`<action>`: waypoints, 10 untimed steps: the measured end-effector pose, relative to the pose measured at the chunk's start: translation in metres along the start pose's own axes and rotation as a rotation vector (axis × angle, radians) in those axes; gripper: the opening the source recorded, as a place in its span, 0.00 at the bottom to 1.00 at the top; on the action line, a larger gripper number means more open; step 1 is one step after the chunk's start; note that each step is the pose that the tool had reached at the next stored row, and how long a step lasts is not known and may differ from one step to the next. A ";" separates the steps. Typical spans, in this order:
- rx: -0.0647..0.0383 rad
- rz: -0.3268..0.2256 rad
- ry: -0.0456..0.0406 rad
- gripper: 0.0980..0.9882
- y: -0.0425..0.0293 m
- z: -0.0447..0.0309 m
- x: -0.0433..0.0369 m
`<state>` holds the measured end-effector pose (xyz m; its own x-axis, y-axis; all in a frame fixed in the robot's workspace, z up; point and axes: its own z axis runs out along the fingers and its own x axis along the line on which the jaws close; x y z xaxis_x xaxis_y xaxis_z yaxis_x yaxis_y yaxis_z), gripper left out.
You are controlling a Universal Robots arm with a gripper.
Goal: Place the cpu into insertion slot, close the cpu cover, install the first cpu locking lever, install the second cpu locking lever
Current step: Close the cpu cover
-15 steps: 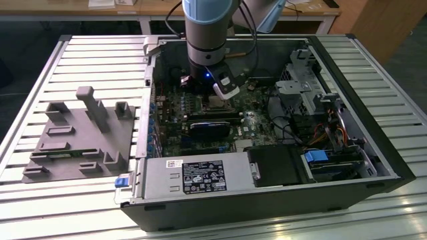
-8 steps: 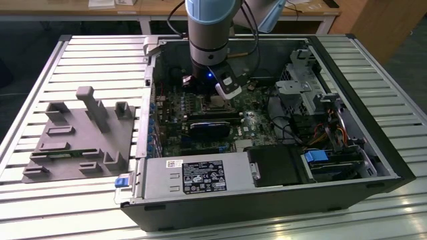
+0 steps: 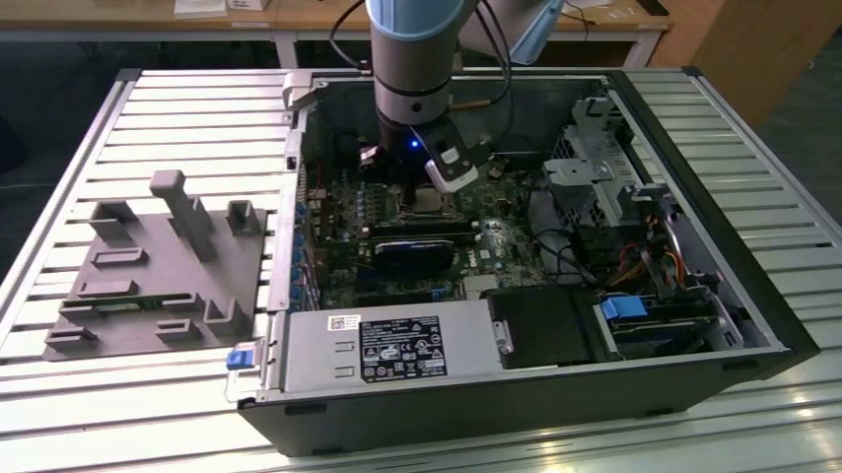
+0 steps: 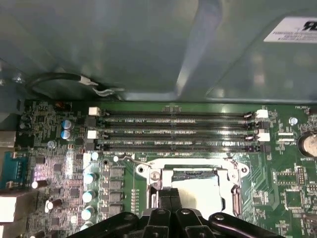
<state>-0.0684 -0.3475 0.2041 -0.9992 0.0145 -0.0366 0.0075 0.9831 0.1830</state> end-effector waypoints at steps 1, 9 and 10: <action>0.013 -0.001 -0.0001 0.00 0.0000 0.0002 0.0001; 0.070 -0.003 -0.0001 0.00 0.0008 0.0040 0.0011; 0.071 -0.003 -0.0002 0.00 0.0012 0.0044 0.0011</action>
<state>-0.0693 -0.3455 0.2000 -0.9992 0.0118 -0.0372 0.0075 0.9936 0.1129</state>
